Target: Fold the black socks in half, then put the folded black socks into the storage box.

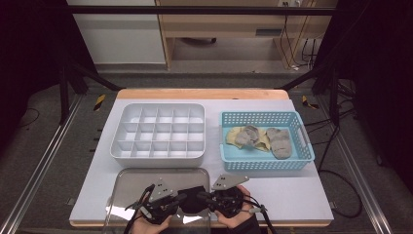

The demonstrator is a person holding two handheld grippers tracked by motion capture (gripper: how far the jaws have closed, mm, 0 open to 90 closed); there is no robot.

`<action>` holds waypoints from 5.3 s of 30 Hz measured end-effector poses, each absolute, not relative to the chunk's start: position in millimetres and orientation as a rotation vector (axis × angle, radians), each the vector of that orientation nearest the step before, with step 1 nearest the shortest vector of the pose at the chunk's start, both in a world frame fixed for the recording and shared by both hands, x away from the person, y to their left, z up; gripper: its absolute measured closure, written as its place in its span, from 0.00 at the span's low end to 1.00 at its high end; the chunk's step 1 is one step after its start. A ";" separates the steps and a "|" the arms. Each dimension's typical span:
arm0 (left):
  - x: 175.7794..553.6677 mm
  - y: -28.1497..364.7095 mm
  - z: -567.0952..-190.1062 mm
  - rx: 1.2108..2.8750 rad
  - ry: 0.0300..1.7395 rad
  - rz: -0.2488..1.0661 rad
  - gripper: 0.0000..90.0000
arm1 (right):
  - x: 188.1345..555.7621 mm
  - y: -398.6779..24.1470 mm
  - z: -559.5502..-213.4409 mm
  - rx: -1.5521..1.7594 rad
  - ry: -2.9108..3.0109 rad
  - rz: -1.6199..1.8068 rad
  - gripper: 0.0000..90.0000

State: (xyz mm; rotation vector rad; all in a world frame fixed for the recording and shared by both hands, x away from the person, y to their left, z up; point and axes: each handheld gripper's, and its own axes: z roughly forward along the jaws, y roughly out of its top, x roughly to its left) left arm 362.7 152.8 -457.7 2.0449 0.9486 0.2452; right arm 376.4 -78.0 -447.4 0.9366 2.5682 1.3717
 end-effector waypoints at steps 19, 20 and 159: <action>376.0 168.2 -476.2 1.945 1.066 0.076 0.37 | 368.3 -81.2 -467.7 0.936 2.576 1.373 1.00; 376.1 167.7 -477.3 1.943 1.069 0.054 0.36 | 368.4 -81.2 -467.8 0.936 2.574 1.372 1.00; 510.8 302.6 -378.7 1.968 1.324 0.361 0.77 | 384.5 -203.1 -476.9 1.261 2.110 1.248 0.65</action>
